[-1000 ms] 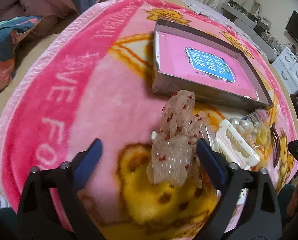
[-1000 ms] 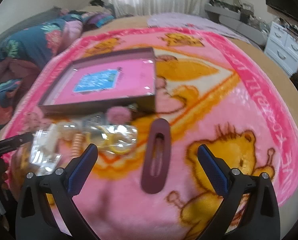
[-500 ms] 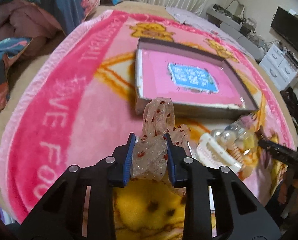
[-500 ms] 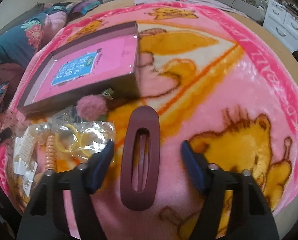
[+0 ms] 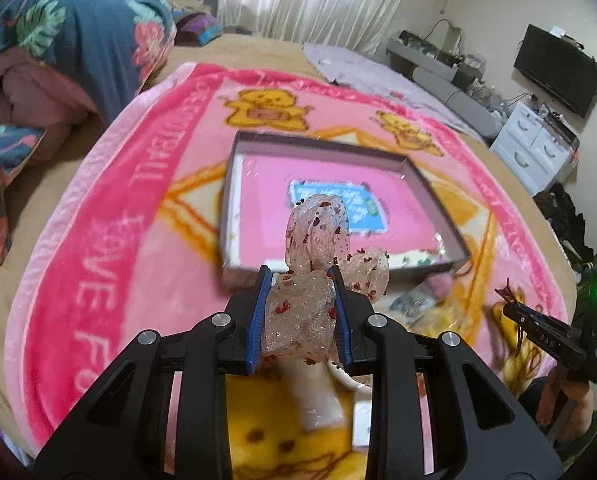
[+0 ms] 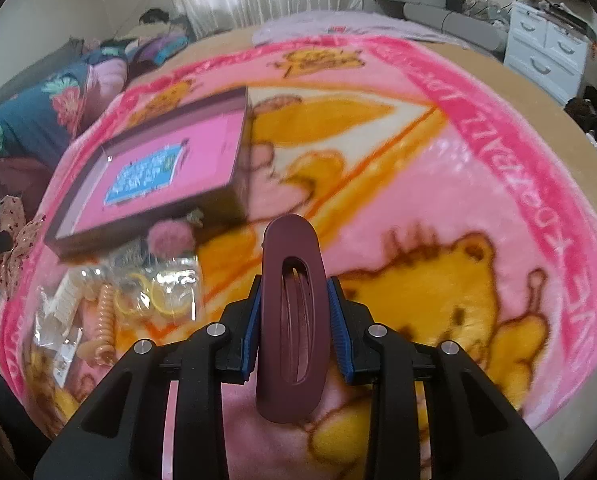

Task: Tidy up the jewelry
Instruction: 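Carry the pink bow and maroon clip into the box and open both tools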

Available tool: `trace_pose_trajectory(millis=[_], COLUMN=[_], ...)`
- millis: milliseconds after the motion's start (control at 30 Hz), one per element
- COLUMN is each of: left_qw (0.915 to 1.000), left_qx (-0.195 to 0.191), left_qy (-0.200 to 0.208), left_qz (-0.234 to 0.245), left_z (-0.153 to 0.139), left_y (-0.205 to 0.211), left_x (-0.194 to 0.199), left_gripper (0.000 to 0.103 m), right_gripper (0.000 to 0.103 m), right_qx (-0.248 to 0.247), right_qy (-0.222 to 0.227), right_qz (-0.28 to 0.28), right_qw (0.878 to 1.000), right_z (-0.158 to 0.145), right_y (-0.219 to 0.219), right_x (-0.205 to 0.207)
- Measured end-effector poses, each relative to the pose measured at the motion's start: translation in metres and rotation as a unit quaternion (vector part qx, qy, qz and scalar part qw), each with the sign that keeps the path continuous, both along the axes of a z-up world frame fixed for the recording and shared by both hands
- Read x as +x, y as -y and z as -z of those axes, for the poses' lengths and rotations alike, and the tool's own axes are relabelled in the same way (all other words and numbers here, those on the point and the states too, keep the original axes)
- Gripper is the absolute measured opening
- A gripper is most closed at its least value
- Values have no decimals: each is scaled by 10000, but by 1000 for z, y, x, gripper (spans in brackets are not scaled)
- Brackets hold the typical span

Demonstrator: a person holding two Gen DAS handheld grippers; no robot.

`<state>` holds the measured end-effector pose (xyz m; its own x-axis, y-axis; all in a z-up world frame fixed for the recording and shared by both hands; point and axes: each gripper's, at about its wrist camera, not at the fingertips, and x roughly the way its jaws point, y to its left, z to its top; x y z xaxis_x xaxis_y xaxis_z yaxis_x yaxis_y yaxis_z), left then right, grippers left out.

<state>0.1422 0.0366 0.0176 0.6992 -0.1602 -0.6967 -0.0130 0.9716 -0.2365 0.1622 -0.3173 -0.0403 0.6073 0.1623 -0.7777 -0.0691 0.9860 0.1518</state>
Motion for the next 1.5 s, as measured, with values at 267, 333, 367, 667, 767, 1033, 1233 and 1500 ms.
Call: trace_pose_trajectory(millis=[267,333,367,667,767,1033,1233,1500], left_qw=[9996,9996,9996,9996,9994,9994,9992,9988], left_qx=[-86,-89,-100,-43,-41,-36,95,236], left_qy=[246,263,265,238,215,-54,-201,-214], left_qz=[61,61,56,-155,-273,-335,-338,-363], left_z=[-18,-19,-20,-15,-7,23,38,40], left_y=[11,13,14,5,-3,-13,-14,-12], left_x=[21,27,31,67,77,98,107,107], left_gripper=[21,21,21,21,21,22,22,48], right_gripper=[30,30,30,30,30,30,30,30], right_qx=[75,55,38,35,27,102,89,-69], right_qy=[428,533,578,936,1035,996,873,505], right_qz=[-119,-192,-214,-599,-708,-919,-1102,-1046], right_qw=[9990,9984,9981,9938,9921,9907,9900,9932], right_z=[-34,-43,-47,-75,-80,-81,-71,-30], right_y=[-2,-6,-8,-46,-61,-95,-122,-124], right_x=[-4,-2,-1,25,35,74,101,121])
